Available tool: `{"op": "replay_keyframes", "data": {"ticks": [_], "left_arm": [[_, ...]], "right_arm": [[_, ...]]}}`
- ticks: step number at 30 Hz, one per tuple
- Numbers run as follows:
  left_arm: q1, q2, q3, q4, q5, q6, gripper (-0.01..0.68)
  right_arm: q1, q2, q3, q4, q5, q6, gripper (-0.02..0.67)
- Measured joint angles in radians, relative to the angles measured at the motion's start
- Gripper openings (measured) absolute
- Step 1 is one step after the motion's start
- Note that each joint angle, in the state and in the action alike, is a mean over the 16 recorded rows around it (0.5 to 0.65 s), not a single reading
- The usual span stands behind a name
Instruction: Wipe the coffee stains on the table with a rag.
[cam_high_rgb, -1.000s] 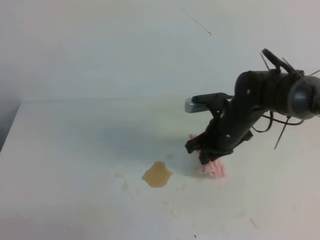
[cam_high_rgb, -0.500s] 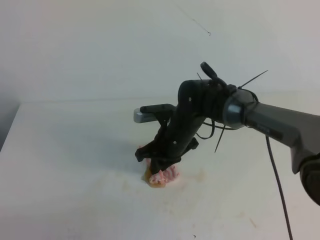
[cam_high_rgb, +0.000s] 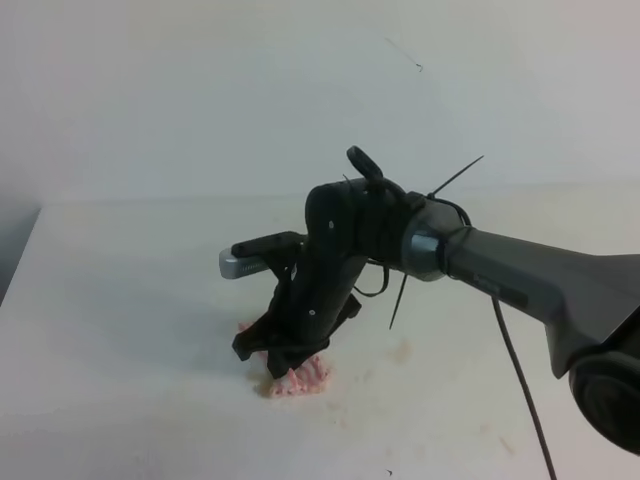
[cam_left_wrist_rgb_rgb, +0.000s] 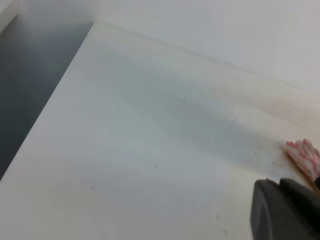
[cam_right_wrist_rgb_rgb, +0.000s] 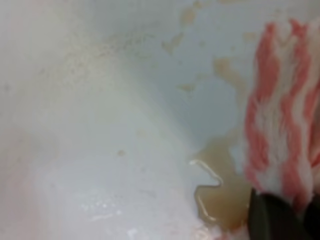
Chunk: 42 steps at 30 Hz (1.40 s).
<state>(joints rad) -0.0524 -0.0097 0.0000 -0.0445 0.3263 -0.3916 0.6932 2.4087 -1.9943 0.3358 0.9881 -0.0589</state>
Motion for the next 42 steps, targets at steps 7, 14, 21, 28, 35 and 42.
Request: {"op": "replay_keyframes", "data": {"ticks": [7,14,21,28,35,42], "left_arm": [[0.000,-0.002,0.000,0.000,0.000,0.000,-0.001],[0.000,0.002,0.000,0.000,0.000,0.000,-0.001],[0.000,0.003,0.000,0.000,0.000,0.000,-0.001],[0.000,0.008,0.000,0.000,0.000,0.000,-0.001],[0.000,0.010,0.000,0.000,0.000,0.000,-0.001],[0.000,0.010,0.000,0.000,0.000,0.000,-0.001]], "right_arm": [[0.018,-0.032,-0.018,-0.081,0.036,0.030,-0.003],[0.053,-0.069,-0.056,-0.162,0.064,0.058,0.040],[0.112,-0.083,-0.086,-0.199,0.061,0.060,0.186],[0.155,-0.083,-0.089,-0.202,0.033,0.055,0.358],[0.169,-0.071,-0.089,-0.189,0.022,0.033,0.412],[0.185,-0.028,-0.089,-0.207,0.024,0.012,0.315]]}}
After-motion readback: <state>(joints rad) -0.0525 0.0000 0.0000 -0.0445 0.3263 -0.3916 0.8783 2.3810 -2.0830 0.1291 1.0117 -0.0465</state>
